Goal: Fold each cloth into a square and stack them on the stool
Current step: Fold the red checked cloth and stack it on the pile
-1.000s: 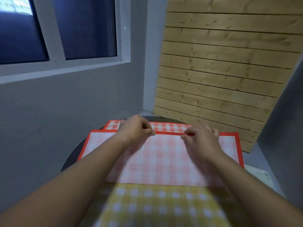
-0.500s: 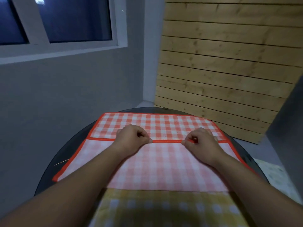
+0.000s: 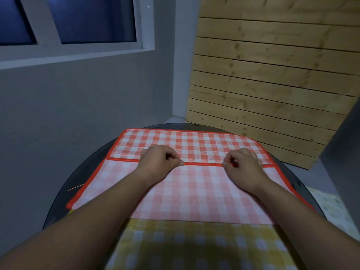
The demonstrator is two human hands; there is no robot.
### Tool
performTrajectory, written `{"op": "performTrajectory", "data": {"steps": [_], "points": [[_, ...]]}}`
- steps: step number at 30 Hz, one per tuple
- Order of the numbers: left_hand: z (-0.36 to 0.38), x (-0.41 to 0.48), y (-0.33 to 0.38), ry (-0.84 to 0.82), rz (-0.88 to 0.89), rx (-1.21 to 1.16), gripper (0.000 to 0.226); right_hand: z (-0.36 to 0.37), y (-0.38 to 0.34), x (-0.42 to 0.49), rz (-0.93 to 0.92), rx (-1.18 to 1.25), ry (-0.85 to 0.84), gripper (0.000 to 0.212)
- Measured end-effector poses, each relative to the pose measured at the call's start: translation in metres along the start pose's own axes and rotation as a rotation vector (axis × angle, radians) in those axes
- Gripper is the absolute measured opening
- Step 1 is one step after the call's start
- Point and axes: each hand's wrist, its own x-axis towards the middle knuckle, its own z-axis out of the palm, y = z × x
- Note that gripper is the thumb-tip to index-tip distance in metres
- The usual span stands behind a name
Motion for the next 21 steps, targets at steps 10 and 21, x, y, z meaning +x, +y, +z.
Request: {"op": "performTrajectory", "data": {"steps": [10,21], "points": [[-0.015,-0.013,0.027,-0.065,0.059,0.349,0.036,-0.009,-0.013,-0.003,0.016,0.008,-0.002,0.006],[-0.005,-0.118,0.043,-0.08,0.235,0.443,0.039,-0.019,-0.08,-0.098,-0.294,-0.117,-0.249,0.046]]}}
